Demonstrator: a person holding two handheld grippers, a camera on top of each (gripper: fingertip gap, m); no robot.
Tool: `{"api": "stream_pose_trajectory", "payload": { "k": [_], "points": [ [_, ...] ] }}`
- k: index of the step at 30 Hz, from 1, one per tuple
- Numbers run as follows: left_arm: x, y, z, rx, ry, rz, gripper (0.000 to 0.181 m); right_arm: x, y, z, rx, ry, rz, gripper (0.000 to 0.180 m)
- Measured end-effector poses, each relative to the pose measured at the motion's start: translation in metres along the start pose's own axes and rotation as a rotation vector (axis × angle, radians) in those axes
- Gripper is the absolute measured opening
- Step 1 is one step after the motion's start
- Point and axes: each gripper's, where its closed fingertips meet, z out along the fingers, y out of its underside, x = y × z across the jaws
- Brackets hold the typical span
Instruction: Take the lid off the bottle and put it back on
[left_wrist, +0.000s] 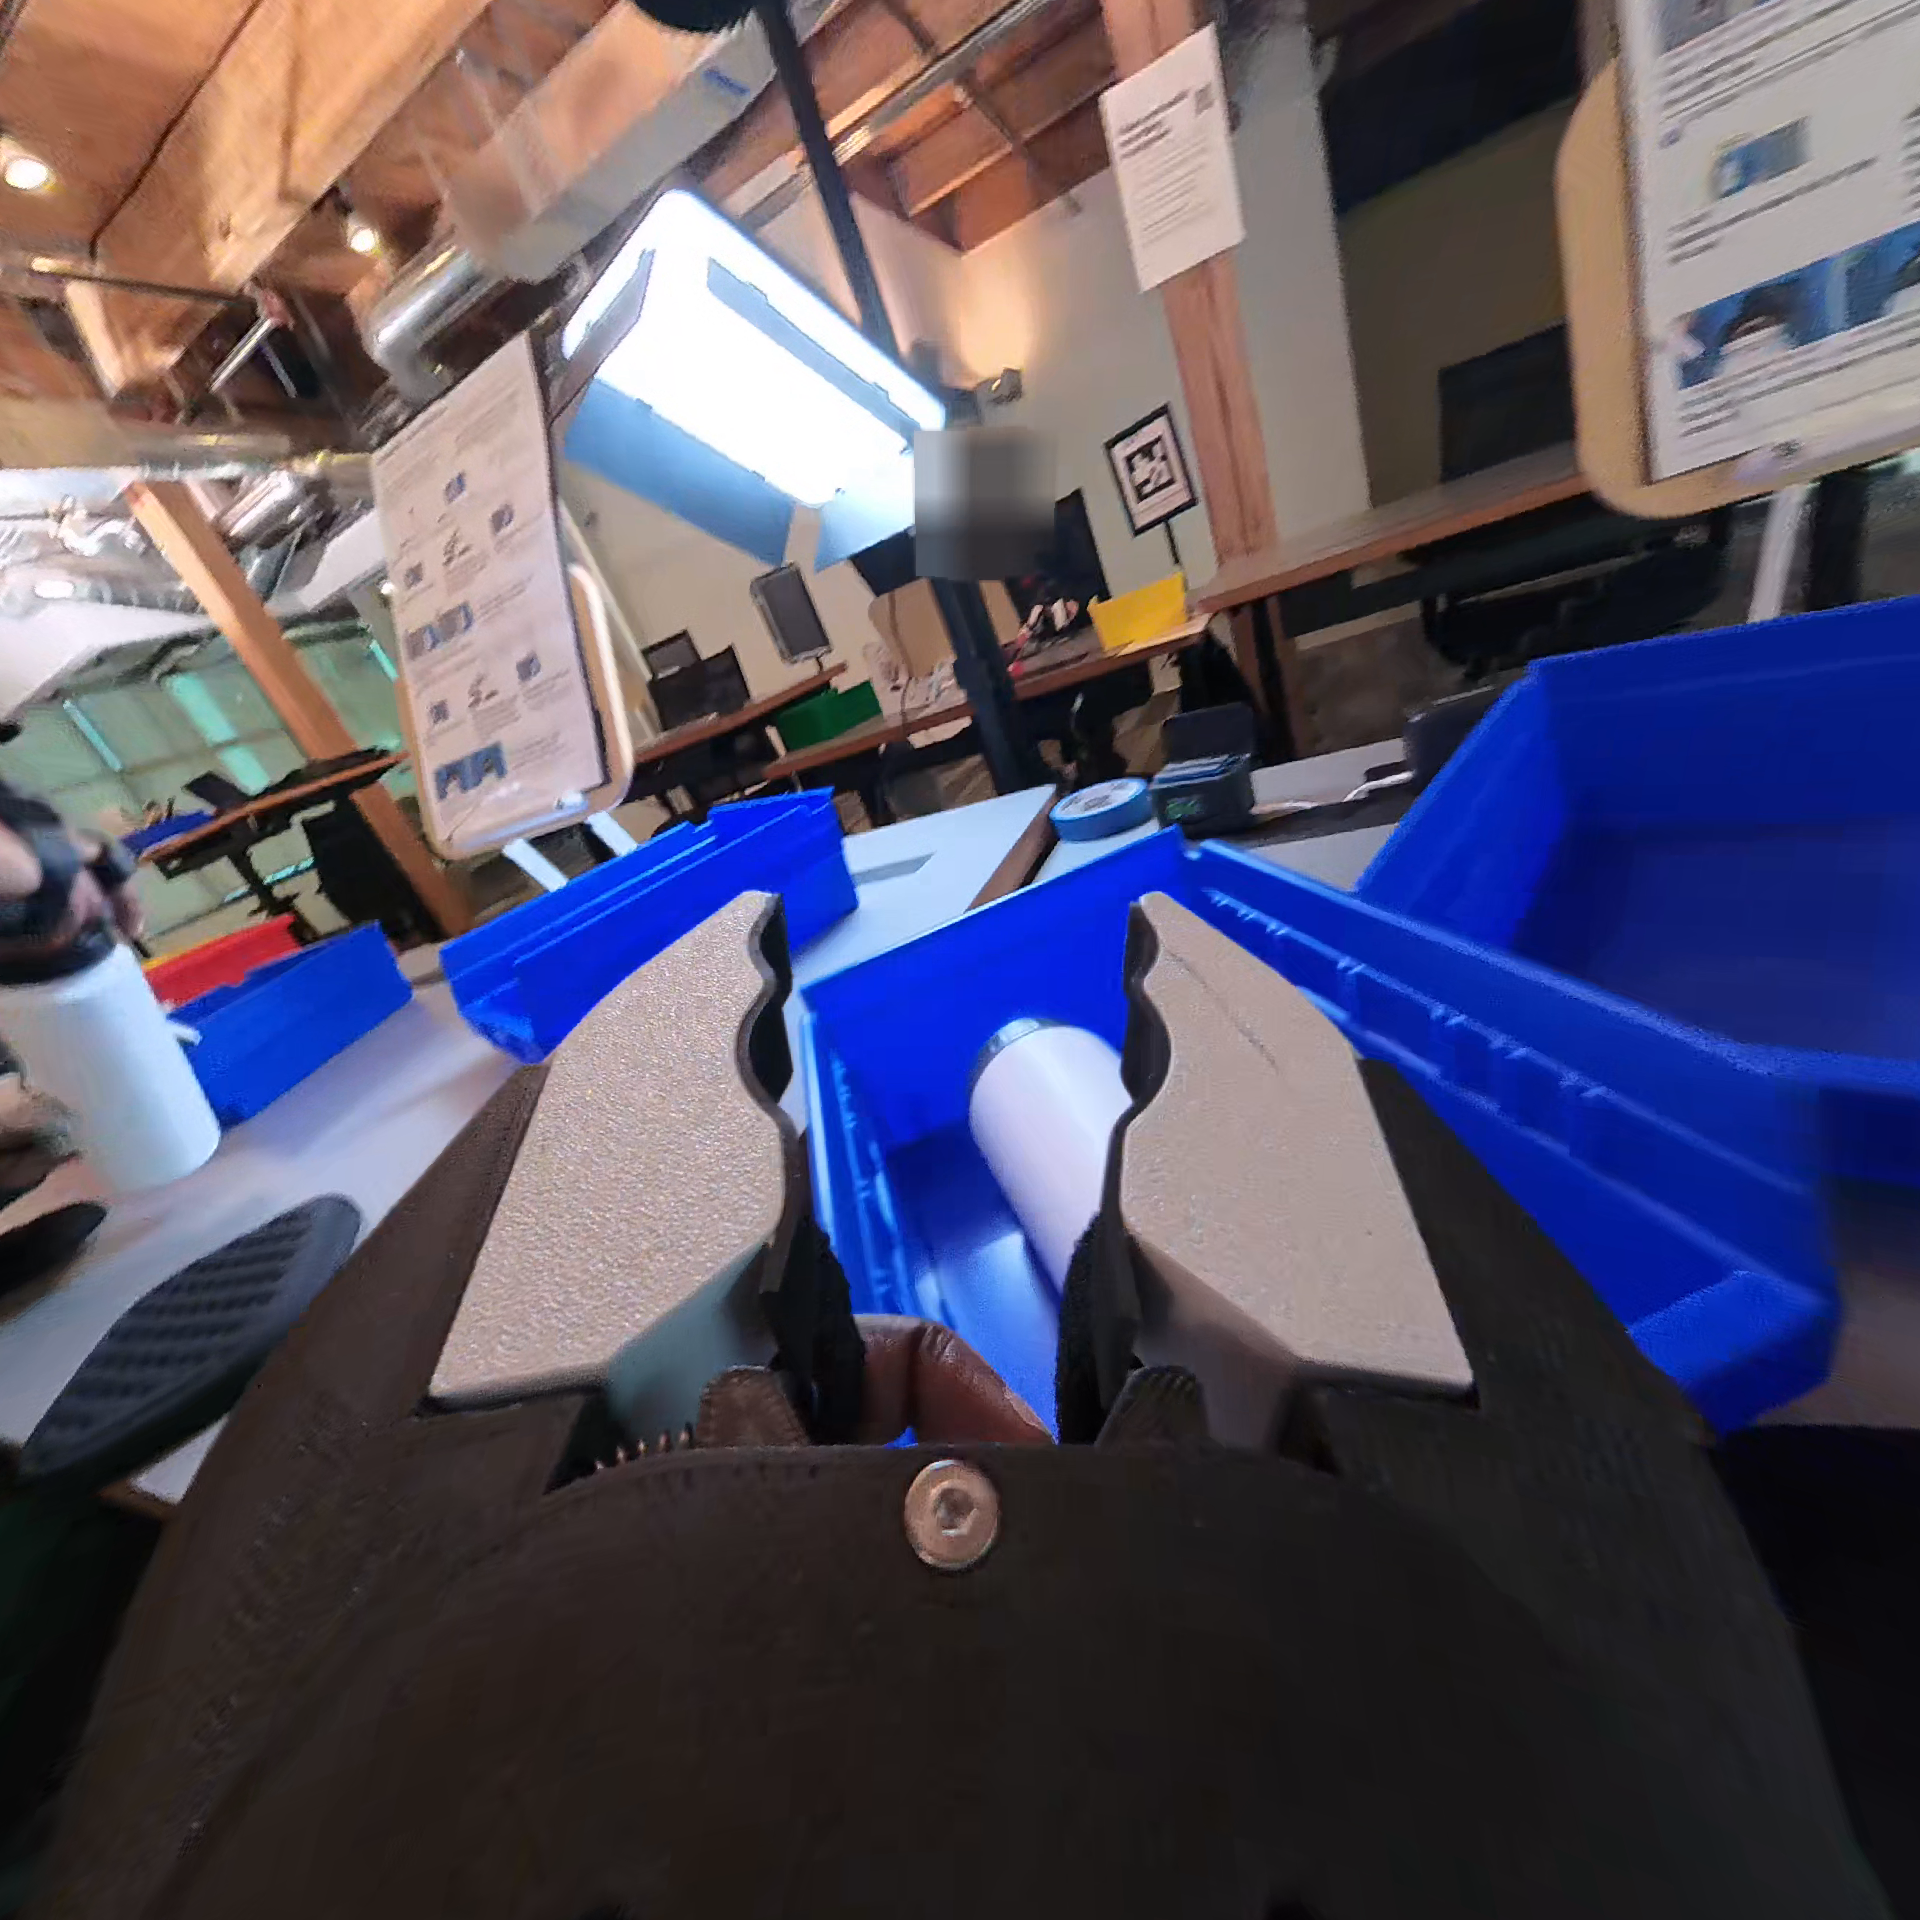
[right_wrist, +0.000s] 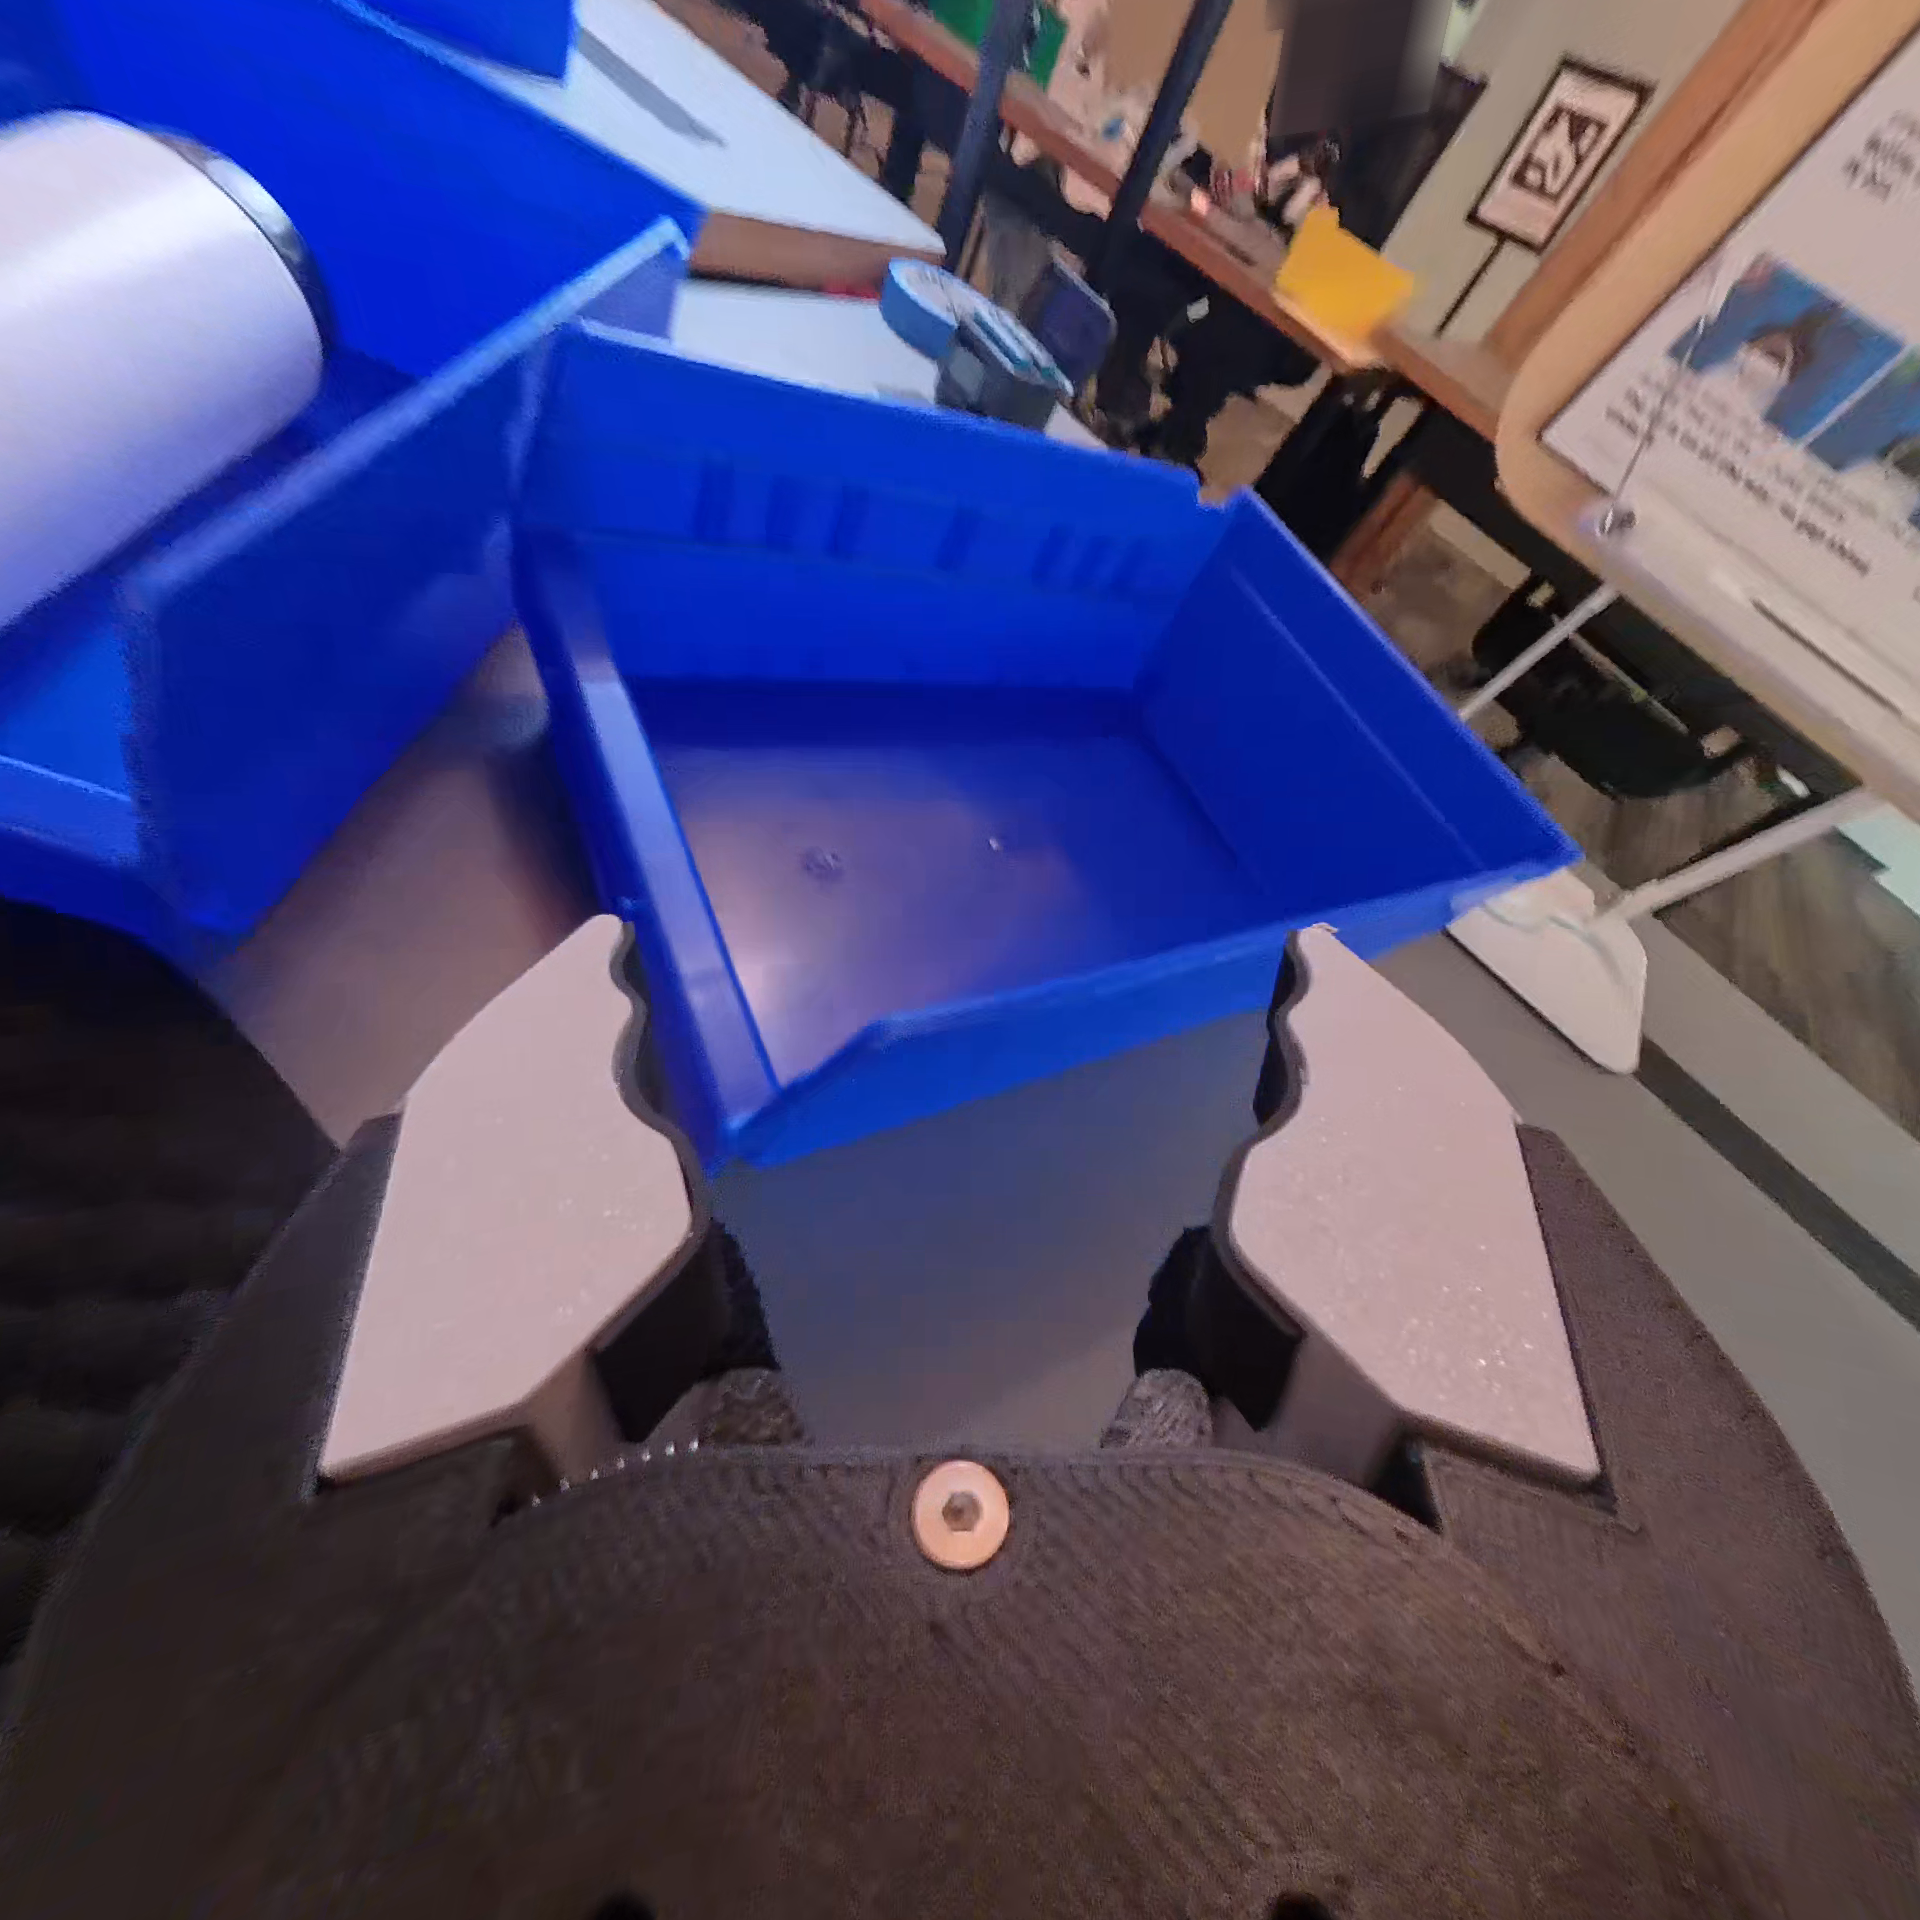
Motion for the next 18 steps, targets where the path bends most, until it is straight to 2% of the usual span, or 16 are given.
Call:
{"api": "stream_pose_trajectory", "payload": {
  "k": [2, 4, 6, 7, 10, 13, 18],
  "points": [
    [0.021, -0.012, 0.0, 0.032, 0.051, 0.018, 0.06, 0.011, 0.017, 0.002, -0.056, 0.039, -0.001, 0.107],
    [0.044, -0.018, -0.002, 0.05, 0.117, 0.027, 0.059, 0.015, 0.032, 0.0, -0.079, -0.012, 0.068, 0.098],
    [0.066, -0.02, -0.003, 0.06, 0.181, 0.027, 0.058, 0.011, 0.046, -0.008, -0.1, -0.131, 0.156, 0.039],
    [0.076, -0.019, -0.003, 0.059, 0.213, 0.02, 0.058, 0.018, 0.055, -0.012, -0.118, -0.125, 0.168, 0.023],
    [0.121, -0.013, -0.005, 0.02, 0.369, -0.075, 0.058, 0.048, 0.077, -0.026, -0.176, -0.054, 0.154, 0.012],
    [0.174, -0.008, -0.007, -0.057, 0.52, -0.17, 0.058, 0.062, 0.092, -0.043, -0.238, -0.098, 0.217, 0.01],
    [0.242, 0.019, 0.0, -0.266, 0.65, -0.163, 0.058, 0.079, 0.113, -0.074, -0.403, -0.148, 0.185, 0.014]
  ]
}}
